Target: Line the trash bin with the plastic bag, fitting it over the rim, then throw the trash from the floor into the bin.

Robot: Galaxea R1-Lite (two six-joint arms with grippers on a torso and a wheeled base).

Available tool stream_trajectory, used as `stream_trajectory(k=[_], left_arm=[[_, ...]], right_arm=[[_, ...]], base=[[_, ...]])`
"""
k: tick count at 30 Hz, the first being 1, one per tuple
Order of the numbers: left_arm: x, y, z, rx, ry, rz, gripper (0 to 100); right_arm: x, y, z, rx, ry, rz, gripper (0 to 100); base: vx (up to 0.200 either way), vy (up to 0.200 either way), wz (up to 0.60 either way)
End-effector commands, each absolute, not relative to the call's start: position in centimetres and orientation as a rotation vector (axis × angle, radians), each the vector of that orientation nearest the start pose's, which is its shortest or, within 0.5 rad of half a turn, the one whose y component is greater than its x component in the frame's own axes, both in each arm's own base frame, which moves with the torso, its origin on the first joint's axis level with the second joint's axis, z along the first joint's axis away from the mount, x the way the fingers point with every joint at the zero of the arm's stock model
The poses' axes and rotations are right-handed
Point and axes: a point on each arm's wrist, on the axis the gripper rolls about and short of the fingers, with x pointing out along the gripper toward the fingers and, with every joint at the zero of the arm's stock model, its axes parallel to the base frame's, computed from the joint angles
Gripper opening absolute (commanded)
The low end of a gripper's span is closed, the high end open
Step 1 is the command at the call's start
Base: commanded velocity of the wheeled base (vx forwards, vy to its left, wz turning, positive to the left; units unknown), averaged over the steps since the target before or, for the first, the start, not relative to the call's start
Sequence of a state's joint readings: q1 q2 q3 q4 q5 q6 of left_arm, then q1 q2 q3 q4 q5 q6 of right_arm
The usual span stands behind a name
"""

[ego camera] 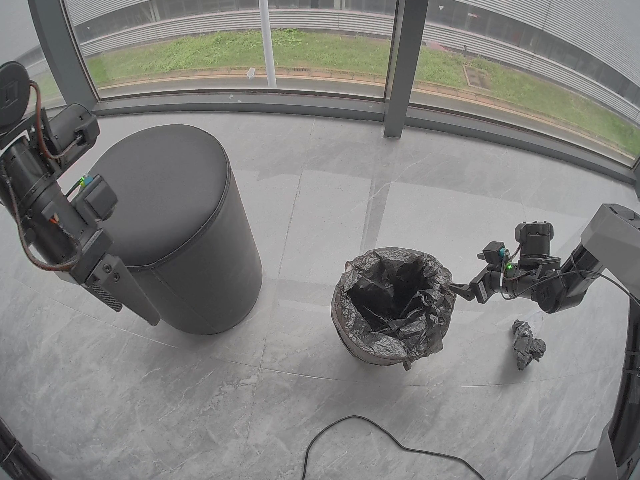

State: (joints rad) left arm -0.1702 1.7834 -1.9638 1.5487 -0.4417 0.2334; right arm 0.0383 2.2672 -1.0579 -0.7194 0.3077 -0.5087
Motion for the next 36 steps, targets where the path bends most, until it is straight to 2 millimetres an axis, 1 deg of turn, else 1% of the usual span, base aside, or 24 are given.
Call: stream_trajectory(k=[1, 3, 4, 5, 6, 7, 9, 10, 11, 12, 14, 17, 22, 26, 28, 30, 36], left_arm=[[19.9, -4.1, 21.1, 0.177, 0.58, -0.708, 100], [22.7, -4.5, 17.5, 0.173, 0.433, -0.672, 100], [22.9, -4.6, 17.3, 0.174, 0.424, -0.668, 100], [24.4, -6.1, 15.6, 0.178, 0.314, -0.659, 100], [24.4, -6.1, 15.6, 0.178, 0.314, -0.659, 100], [25.3, -8.3, 14.9, 0.17, 0.236, -0.651, 100], [25.5, -9.7, 15.4, 0.113, 0.219, -0.647, 100], [25.7, -10.5, 16.0, 0.063, 0.213, -0.646, 100], [25.7, -10.6, 16.1, 0.058, 0.212, -0.647, 100], [25.8, -11.0, 16.8, 0.0, 0.192, -0.638, 100], [25.8, -10.8, 17.3, 0.004, 0.167, -0.618, 100], [25.0, -10.5, 17.7, 0.006, 0.152, -0.614, 100], [24.0, -10.1, 17.7, 0.02, 0.15, -0.615, 100], [24.1, -9.7, 17.7, 0.046, 0.139, -0.603, 100], [24.3, -9.2, 17.8, 0.074, 0.127, -0.591, 100], [24.3, -9.1, 17.8, 0.077, 0.125, -0.588, 100], [24.2, -8.8, 18.1, 0.075, 0.114, -0.577, 100]], right_arm=[[40.7, 2.0, 4.0, -0.422, 0.415, 0.446, 100], [40.9, 1.8, 3.9, -0.421, 0.417, 0.44, 100], [40.9, 1.7, 3.8, -0.421, 0.418, 0.439, 100], [41.0, 1.5, 3.5, -0.419, 0.428, 0.437, 100], [41.0, 1.5, 3.5, -0.419, 0.428, 0.437, 100], [41.0, 1.6, 2.9, -0.418, 0.442, 0.44, 100], [41.2, 1.6, 2.3, -0.416, 0.452, 0.443, 100], [41.2, 1.7, 2.0, -0.415, 0.458, 0.444, 100], [41.2, 1.7, 2.0, -0.415, 0.458, 0.444, 100], [41.3, 1.7, 1.5, -0.417, 0.468, 0.437, 100], [41.6, 1.5, 1.4, -0.423, 0.472, 0.408, 100], [41.9, 0.8, 1.0, -0.42, 0.479, 0.376, 100], [42.4, 0.9, 0.2, -0.418, 0.477, 0.383, 100], [42.8, 1.0, -0.3, -0.418, 0.474, 0.382, 100], [43.0, 1.0, -1.0, -0.417, 0.484, 0.381, 100], [43.1, 1.0, -1.2, -0.416, 0.484, 0.381, 100], [44.1, 1.0, -2.6, -0.365, 0.483, 0.361, 100]], base=[[0.0, 0.0, 0.0], [0.0, 0.0, 0.0], [0.0, 0.0, 0.0], [0.0, 0.0, 0.0], [0.0, 0.0, 0.0], [0.0, 0.0, 0.0], [0.0, 0.0, 0.0], [0.0, 0.0, 0.0], [0.0, 0.0, 0.0], [0.0, 0.0, 0.0], [0.0, 0.0, 0.0], [0.0, 0.0, 0.0], [0.0, 0.0, 0.0], [0.0, 0.0, 0.0], [0.0, 0.0, 0.0], [0.0, 0.0, 0.0], [0.0, 0.0, 0.0]])
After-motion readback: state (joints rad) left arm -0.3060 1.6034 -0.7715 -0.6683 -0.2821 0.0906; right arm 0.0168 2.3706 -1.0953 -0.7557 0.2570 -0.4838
